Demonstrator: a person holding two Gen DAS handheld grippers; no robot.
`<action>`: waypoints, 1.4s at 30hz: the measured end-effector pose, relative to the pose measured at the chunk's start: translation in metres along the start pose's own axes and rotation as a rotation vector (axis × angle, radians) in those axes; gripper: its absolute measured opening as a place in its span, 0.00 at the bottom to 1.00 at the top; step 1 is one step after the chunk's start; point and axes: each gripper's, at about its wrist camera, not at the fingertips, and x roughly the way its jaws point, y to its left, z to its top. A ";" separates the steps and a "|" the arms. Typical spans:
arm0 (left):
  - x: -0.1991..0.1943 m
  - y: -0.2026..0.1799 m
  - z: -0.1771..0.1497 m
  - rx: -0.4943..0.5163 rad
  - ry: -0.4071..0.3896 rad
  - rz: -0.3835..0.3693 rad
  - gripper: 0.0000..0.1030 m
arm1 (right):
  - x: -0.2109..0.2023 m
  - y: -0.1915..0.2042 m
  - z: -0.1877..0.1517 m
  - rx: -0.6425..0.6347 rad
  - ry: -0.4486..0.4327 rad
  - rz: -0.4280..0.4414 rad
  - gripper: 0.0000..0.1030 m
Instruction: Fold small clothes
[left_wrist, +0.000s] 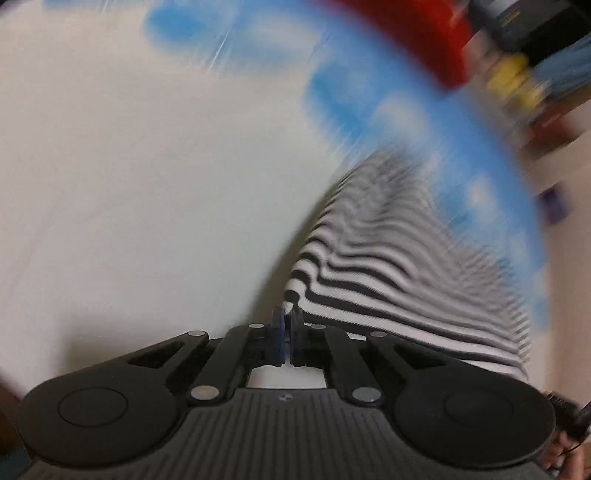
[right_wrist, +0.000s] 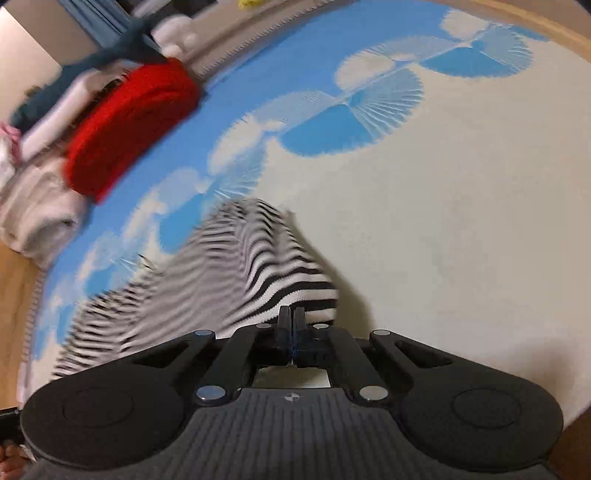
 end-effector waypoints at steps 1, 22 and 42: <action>0.008 -0.001 -0.001 0.009 0.037 0.038 0.02 | 0.010 0.000 -0.003 -0.019 0.060 -0.044 0.00; 0.010 -0.115 -0.005 0.230 -0.155 -0.134 0.24 | 0.035 0.020 -0.011 -0.144 0.132 -0.084 0.00; 0.068 -0.143 0.030 0.047 -0.161 0.039 0.35 | -0.001 0.027 0.009 -0.080 -0.134 -0.005 0.17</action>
